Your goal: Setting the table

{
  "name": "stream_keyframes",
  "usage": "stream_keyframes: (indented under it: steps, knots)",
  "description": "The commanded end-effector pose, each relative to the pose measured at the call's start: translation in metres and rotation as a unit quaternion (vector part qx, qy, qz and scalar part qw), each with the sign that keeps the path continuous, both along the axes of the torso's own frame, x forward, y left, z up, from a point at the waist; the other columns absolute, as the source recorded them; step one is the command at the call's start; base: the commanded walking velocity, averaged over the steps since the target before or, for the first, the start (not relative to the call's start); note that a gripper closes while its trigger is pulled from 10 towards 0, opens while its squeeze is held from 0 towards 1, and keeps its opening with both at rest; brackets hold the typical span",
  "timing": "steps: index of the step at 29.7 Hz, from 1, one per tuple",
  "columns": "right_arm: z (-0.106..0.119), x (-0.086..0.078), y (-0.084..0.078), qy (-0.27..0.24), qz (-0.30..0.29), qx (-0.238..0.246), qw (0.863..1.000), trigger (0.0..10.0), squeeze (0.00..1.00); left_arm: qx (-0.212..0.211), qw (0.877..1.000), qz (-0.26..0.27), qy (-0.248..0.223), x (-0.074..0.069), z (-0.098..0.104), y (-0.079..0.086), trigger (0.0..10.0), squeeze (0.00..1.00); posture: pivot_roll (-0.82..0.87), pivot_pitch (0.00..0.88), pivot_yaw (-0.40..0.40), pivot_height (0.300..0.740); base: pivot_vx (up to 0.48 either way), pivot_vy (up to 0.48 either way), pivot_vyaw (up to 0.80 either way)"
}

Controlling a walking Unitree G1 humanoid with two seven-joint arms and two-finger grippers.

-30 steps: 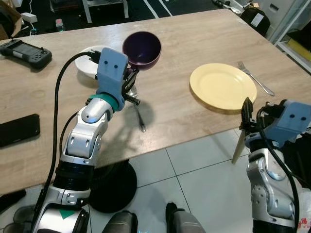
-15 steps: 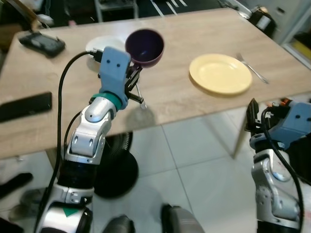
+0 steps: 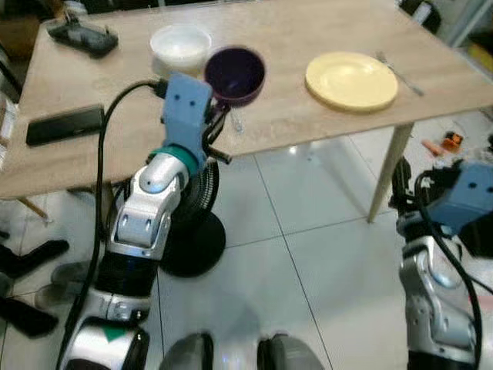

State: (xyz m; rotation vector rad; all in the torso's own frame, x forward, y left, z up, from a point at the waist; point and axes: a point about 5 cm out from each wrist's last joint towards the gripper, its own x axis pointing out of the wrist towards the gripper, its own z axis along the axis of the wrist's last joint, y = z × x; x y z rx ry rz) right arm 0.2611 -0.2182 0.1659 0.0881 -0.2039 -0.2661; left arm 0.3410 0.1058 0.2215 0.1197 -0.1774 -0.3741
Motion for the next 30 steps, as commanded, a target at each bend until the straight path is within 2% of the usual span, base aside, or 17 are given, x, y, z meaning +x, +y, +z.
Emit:
stream_keyframes:
  steps: [1, 11, 22, 25, 30]
  knots:
    - [-0.0022, -0.0016, -0.0005, 0.005, -0.003, -0.003, 1.000, 10.0, 0.00, -0.002, 1.000, 0.003, 0.002, -0.0003, -0.0029, 0.0025, 10.0, 0.00, 0.02, 0.020, 0.051, 0.740, -0.326, 0.000, 0.00]
    - [-0.0025, -0.0020, -0.0003, 0.006, -0.002, -0.004, 1.000, 10.0, 0.00, -0.002, 1.000, 0.001, 0.001, -0.0003, -0.0029, 0.0017, 10.0, 0.00, 0.02, 0.017, 0.052, 0.740, -0.327, 0.000, 0.00]
    - [-0.0021, -0.0027, -0.0003, 0.004, 0.002, -0.003, 1.000, 10.0, 0.00, -0.007, 1.000, -0.003, 0.002, 0.0004, -0.0024, -0.0009, 10.0, 0.00, 0.02, 0.016, 0.054, 0.740, 0.000, 0.000, 0.00]
    - [-0.0033, -0.0025, 0.0002, 0.005, 0.004, 0.017, 1.000, 10.0, 0.00, -0.007, 1.000, -0.004, 0.002, 0.0007, -0.0023, -0.0015, 10.0, 0.00, 0.02, 0.016, 0.055, 0.740, 0.000, 0.000, -0.80]
    - [-0.0022, -0.0027, 0.0010, 0.005, 0.006, 0.008, 1.000, 10.0, 0.00, -0.007, 1.000, -0.005, 0.002, 0.0007, -0.0024, -0.0021, 10.0, 0.00, 0.02, 0.016, 0.056, 0.740, 0.000, 0.000, -0.80]
